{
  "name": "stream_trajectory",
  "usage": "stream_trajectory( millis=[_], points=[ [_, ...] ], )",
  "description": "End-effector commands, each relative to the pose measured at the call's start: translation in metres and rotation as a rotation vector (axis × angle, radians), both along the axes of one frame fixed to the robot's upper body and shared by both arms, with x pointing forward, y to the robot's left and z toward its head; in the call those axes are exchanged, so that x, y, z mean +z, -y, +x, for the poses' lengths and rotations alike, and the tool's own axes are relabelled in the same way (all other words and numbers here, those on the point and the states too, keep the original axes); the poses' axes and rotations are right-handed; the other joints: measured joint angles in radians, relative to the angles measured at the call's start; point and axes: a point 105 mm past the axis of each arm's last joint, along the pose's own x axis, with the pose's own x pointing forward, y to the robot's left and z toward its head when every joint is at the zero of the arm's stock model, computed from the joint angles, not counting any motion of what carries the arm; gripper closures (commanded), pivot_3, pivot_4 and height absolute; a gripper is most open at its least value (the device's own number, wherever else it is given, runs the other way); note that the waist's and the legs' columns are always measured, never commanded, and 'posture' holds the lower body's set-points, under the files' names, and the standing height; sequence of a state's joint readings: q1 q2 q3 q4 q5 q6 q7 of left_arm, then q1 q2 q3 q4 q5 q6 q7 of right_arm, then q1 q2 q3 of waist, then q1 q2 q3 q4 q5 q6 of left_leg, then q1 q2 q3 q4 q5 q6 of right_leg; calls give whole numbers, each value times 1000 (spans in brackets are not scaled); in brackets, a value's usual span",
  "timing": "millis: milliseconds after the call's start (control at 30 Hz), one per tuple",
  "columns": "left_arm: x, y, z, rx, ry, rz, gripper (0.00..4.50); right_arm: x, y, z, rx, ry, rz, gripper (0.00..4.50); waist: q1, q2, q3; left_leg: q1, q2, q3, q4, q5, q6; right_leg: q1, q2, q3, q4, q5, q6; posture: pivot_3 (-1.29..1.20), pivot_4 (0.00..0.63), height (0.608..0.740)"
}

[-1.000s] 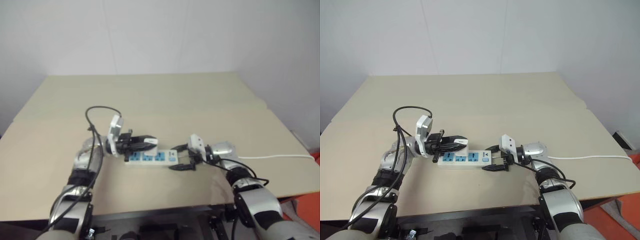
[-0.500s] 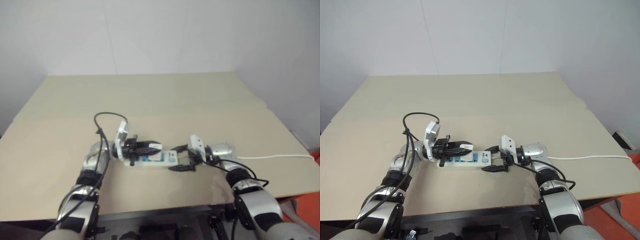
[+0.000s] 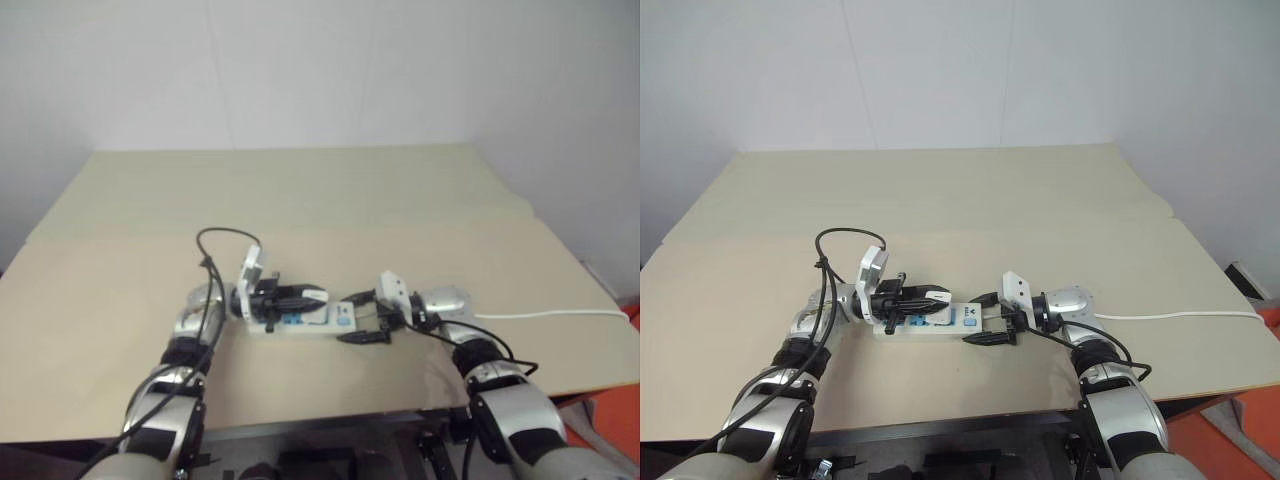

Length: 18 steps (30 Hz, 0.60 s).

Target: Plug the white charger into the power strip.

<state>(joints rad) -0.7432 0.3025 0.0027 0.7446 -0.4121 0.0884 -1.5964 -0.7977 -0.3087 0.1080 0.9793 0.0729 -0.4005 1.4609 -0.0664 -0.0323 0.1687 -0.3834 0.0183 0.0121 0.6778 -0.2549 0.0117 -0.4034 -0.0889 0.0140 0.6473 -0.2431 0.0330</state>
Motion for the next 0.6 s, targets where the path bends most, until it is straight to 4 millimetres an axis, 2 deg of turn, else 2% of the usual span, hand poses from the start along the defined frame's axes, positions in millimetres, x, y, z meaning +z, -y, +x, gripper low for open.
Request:
stream_trajectory(
  millis=[33, 367, 600],
  points=[
    [5, 5, 2, -2, 32, -7, 3477, -30, -5, -19, 67, -107, -74, 1084, 0, 0, 0, 0, 0, 0, 0, 0, 0, 0, 0, 0, 0, 0, 0, 0, 150, 740],
    [1, 12, 6, 2, 31, 2, 3477, -31, -4, -19, 62, -106, -73, 1084, 0, 0, 0, 0, 0, 0, 0, 0, 0, 0, 0, 0, 0, 0, 0, 0, 150, 740],
    [-6, 9, 5, 5, 27, 28, 3477, -30, -5, -19, 56, -102, -70, 1084, 0, 0, 0, 0, 0, 0, 0, 0, 0, 0, 0, 0, 0, 0, 0, 0, 150, 740]
  ],
)
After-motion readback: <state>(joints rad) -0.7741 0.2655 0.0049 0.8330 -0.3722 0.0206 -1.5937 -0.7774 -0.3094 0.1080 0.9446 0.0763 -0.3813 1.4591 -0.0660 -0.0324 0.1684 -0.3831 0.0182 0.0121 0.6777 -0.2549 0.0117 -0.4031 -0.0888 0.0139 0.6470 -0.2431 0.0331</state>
